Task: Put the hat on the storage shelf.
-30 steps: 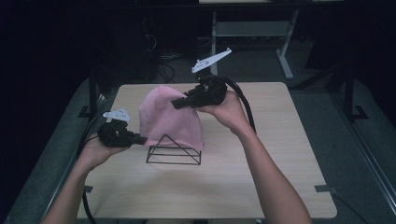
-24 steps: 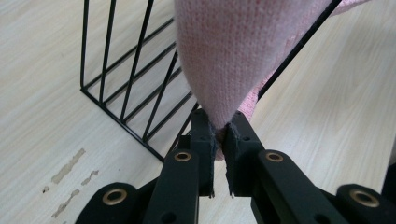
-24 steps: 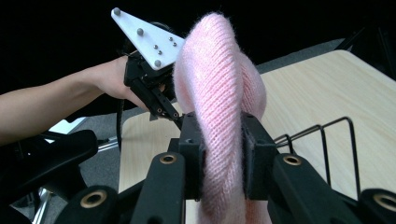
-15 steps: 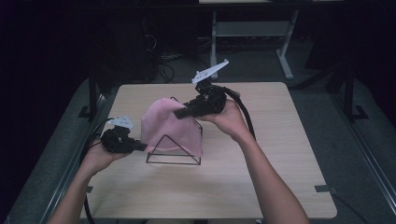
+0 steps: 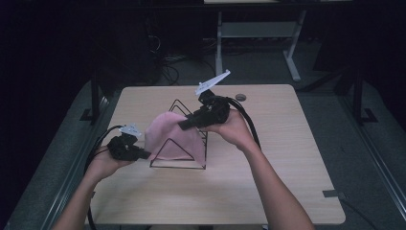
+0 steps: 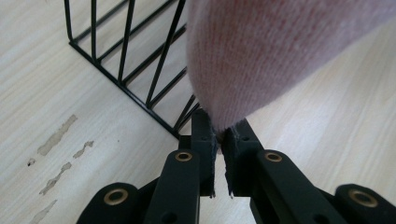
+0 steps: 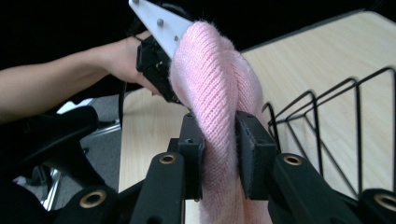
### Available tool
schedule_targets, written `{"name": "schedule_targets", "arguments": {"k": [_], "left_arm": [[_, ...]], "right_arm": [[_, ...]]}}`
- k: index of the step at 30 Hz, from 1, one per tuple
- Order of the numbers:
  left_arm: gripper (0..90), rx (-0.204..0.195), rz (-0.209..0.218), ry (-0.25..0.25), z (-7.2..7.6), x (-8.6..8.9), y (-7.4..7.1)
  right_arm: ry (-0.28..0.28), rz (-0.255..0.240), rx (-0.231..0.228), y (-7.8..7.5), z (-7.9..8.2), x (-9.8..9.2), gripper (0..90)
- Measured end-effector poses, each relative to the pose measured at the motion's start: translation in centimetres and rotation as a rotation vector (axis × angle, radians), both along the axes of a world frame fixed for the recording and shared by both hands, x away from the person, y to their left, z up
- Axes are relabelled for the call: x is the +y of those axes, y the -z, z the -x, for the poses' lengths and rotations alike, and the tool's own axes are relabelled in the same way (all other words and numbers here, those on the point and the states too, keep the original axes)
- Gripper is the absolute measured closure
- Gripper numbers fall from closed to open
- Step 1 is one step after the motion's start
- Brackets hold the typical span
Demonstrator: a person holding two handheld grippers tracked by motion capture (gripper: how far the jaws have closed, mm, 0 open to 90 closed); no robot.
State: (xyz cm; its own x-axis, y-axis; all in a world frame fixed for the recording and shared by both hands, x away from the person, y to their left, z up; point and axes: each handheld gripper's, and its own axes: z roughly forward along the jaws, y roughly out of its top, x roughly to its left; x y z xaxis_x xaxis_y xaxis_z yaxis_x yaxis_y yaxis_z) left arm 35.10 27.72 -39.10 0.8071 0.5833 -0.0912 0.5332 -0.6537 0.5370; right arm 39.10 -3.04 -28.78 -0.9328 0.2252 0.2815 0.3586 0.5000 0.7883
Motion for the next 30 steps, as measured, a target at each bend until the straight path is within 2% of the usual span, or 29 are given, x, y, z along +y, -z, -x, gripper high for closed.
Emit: {"name": "schedule_targets", "arguments": {"k": [9,16,17,25,27,30], "left_arm": [[83.7,0.025,-0.013,-0.008,-0.2,-0.3,1.3],[84.1,0.032,-0.043,-0.013,-0.4,-0.5,1.9],[84.2,0.029,-0.056,-0.007,-0.5,-0.5,2.0],[84.8,0.040,-0.077,-0.023,-0.7,-0.6,2.6],[84.9,0.035,-0.100,-0.016,-0.9,-0.5,2.6],[85.2,0.033,-0.090,-0.048,-0.9,-0.6,2.8]], "right_arm": [[-0.015,0.011,0.011,1.3,0.3,0.1,74.3],[-0.011,0.012,0.016,2.2,0.5,-0.1,73.0],[-0.007,0.019,0.032,2.5,0.5,-0.2,73.0],[-0.015,0.021,0.032,3.1,0.7,-0.1,72.3],[-0.014,0.021,0.035,3.2,0.8,-0.1,72.0],[-0.015,0.016,0.032,3.4,0.9,-0.2,71.3]]}}
